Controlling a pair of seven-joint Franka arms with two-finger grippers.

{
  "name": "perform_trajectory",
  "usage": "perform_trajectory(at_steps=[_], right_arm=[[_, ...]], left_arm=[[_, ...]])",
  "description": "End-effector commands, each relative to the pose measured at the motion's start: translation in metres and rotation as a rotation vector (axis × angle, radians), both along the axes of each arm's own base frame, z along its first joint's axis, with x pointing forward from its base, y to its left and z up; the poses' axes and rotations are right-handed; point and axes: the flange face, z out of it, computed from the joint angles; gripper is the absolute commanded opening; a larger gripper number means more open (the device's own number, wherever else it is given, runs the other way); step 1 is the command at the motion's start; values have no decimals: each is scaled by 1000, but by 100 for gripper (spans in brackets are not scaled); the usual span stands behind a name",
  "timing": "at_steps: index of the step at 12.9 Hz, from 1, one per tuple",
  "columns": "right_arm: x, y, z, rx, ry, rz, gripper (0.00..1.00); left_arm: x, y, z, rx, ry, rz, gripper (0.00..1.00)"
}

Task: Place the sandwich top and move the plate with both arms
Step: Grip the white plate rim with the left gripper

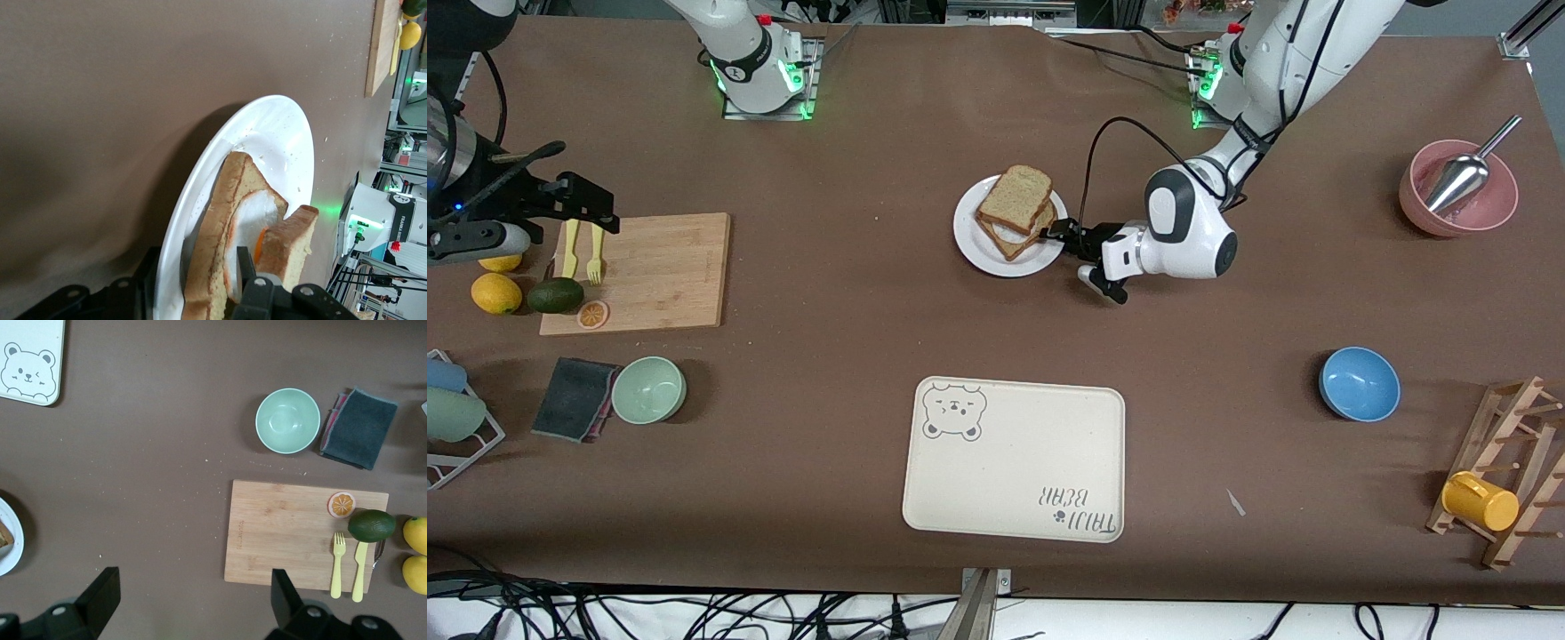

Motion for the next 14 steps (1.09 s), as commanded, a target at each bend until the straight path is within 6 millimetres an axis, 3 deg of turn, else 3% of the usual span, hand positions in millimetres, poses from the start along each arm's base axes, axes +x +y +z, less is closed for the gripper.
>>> perform_trajectory(at_steps=[1,3,4,9,14], right_arm=[[-8,0,4,-4,0,8,100],[-8,3,4,-4,0,10,100],[-8,2,4,-4,-2,8,100],[-8,3,2,-5,4,16,100],[-9,-4,3,-5,9,15,100]], left_arm=[[0,3,-11,-41,-41,4,32],[0,4,-11,-42,-41,3,7],[0,3,-11,-41,-42,3,0],[4,6,-9,-50,-42,9,0],[33,44,3,-144,24,83,0]])
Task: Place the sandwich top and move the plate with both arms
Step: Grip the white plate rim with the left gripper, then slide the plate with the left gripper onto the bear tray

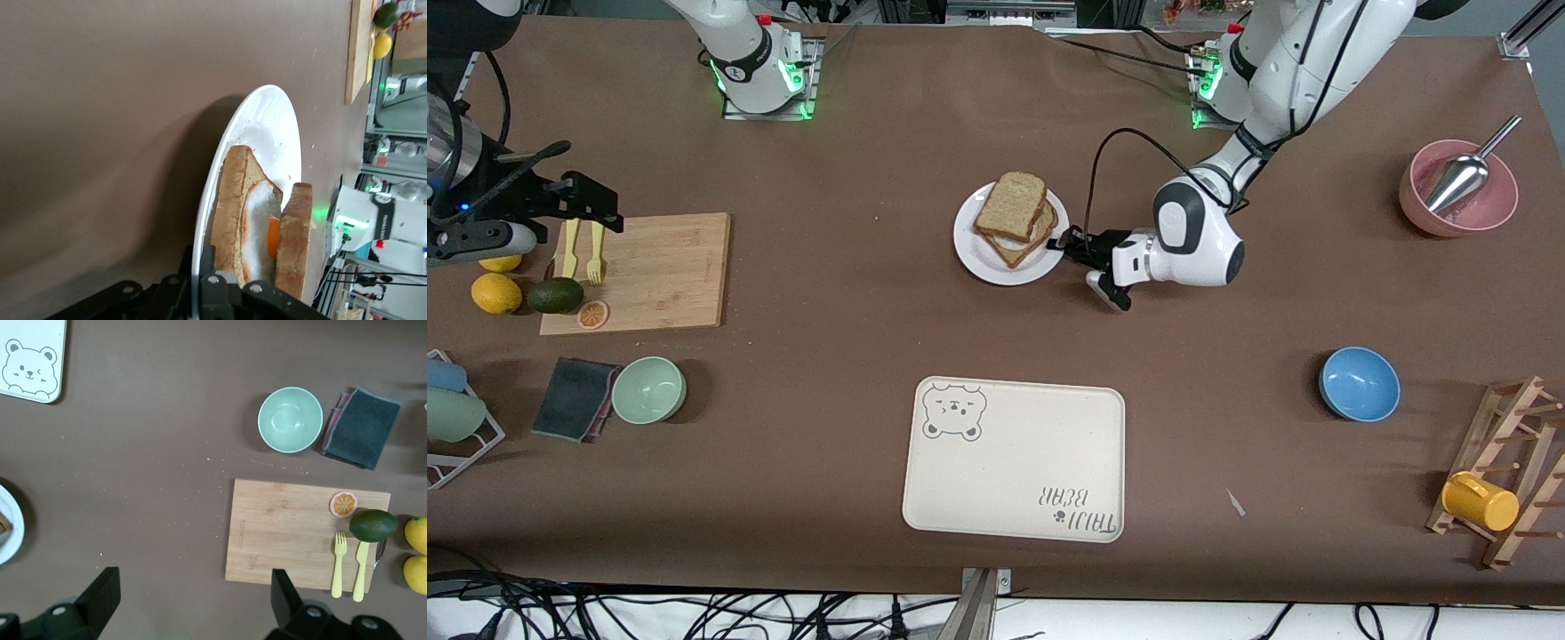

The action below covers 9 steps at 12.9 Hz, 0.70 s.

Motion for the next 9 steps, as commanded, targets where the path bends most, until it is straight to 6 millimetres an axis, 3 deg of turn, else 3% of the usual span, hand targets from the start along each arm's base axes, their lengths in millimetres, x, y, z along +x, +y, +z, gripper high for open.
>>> perform_trajectory(at_steps=[1,3,7,9], right_arm=[[-8,-7,5,-5,3,9,100],[-9,-7,7,-5,0,9,100],[-15,-5,15,-6,-14,15,100],[-11,-3,10,-5,-12,4,100]], left_arm=[[22,17,15,-76,29,70,0],[45,17,31,-81,45,119,0],[118,5,85,-95,22,227,0],[158,14,101,-112,-5,289,0]])
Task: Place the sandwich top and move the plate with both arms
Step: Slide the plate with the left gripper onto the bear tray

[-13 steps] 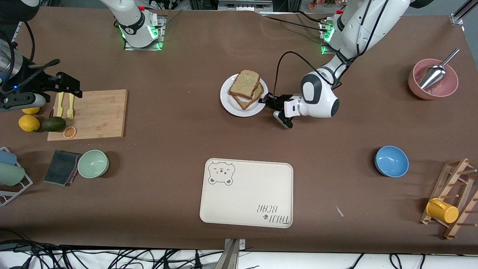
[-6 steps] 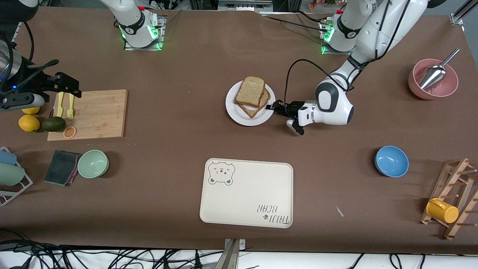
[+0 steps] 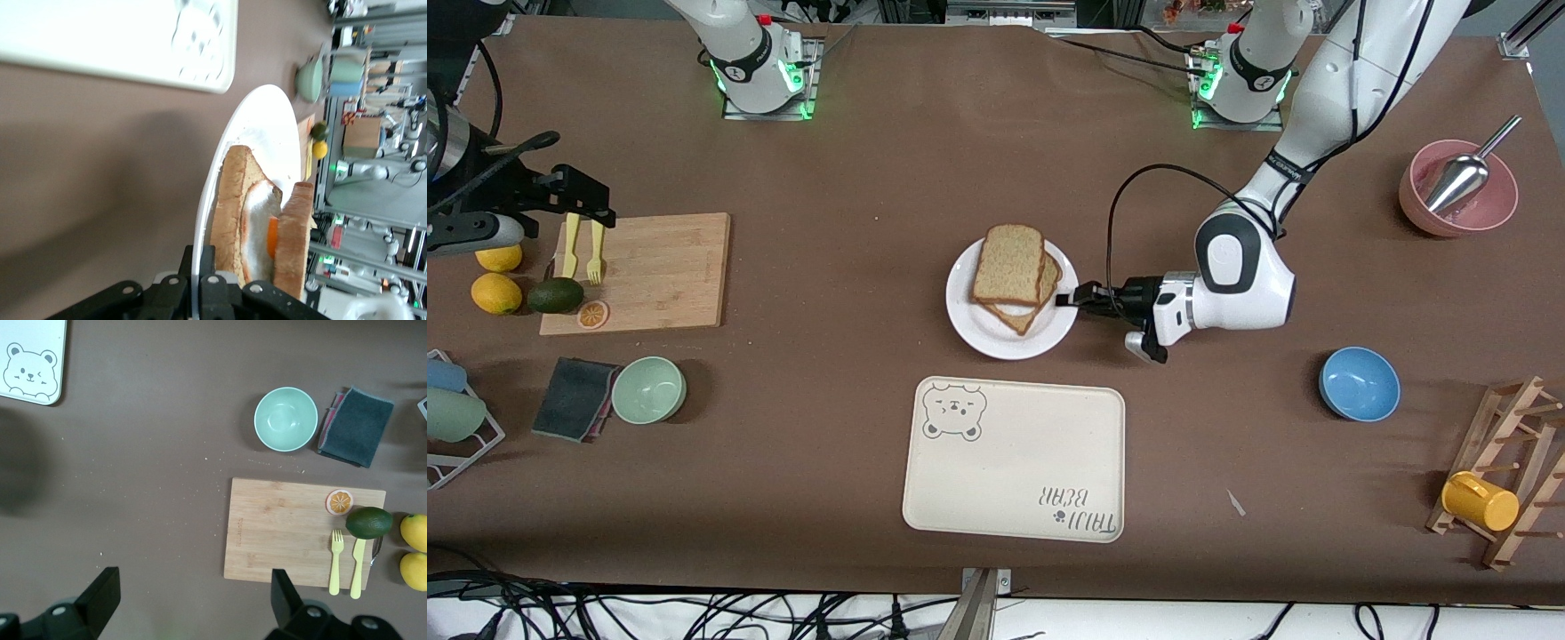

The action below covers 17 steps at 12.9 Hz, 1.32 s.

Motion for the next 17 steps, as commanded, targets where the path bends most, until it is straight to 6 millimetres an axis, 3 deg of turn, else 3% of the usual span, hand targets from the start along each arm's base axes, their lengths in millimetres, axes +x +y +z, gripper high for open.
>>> perform_trajectory(at_steps=[1,4,7,9,14,17], right_arm=[[-4,-1,6,0,-21,19,100],[-5,-18,3,11,-6,-15,100],[-4,-35,0,14,3,-31,100],[-6,-36,-2,14,16,-23,100],[0,-26,-4,31,-4,-26,100],[0,-21,-6,57,-1,-26,100]], left_arm=[[48,6,11,-47,-21,70,0],[90,19,11,-61,-61,125,0],[124,19,-3,-19,-72,169,0],[146,19,-14,3,-79,212,0],[164,25,-48,40,-109,303,0],[160,24,-69,51,-99,302,0]])
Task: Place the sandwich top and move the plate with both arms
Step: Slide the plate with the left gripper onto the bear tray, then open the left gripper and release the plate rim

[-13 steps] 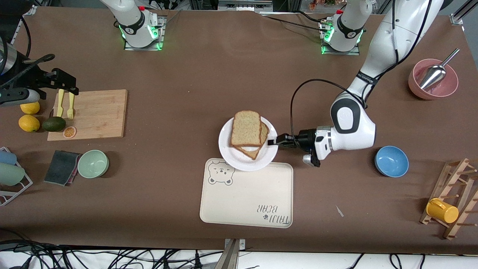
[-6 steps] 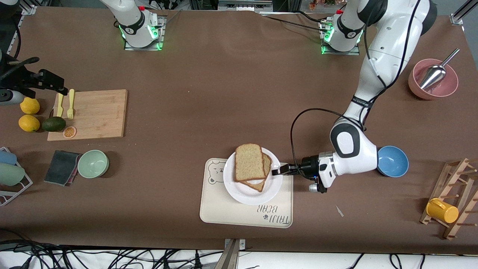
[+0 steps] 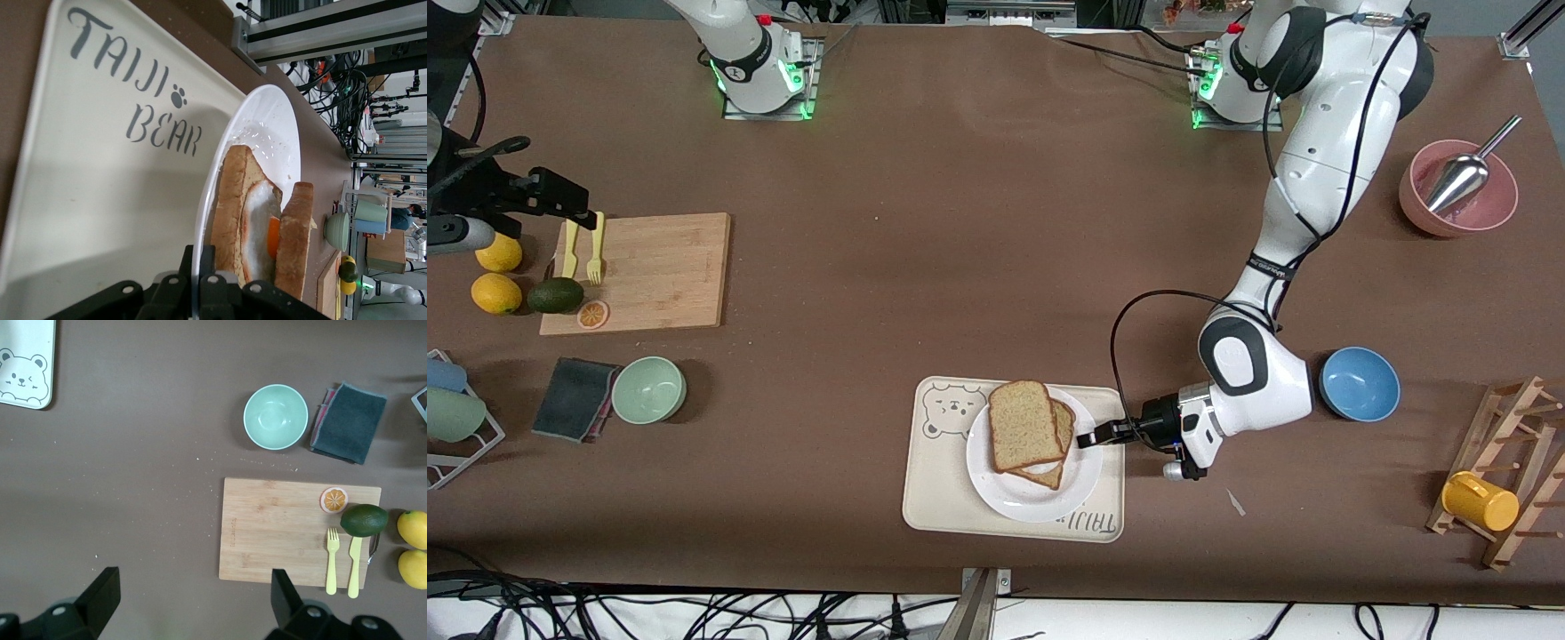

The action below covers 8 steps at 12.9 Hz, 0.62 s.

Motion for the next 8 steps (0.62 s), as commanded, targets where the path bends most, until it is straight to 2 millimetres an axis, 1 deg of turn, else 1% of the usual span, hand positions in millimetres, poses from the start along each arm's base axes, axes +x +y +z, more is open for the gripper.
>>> perform_trajectory(at_steps=[1,3,4,5,6,7,8], right_arm=[[-2,5,-4,57,2,-3,100],[-1,4,-7,57,5,-5,100],[-1,3,-7,57,7,-6,100],[-2,3,-5,57,5,-6,100],[-3,3,-3,57,1,-5,100],[-3,3,-2,57,-2,-6,100],[-2,3,-3,56,-2,-5,100]], left_arm=[[4,-13,-7,-24,-8,9,0],[-1,-14,-21,-18,10,4,0],[-2,-13,-23,-13,13,0,0],[-3,-13,-23,-13,20,1,28],[-4,-13,-24,-8,16,-4,85],[-2,-13,-18,-8,8,-5,100],[0,-8,-15,-8,4,2,100]])
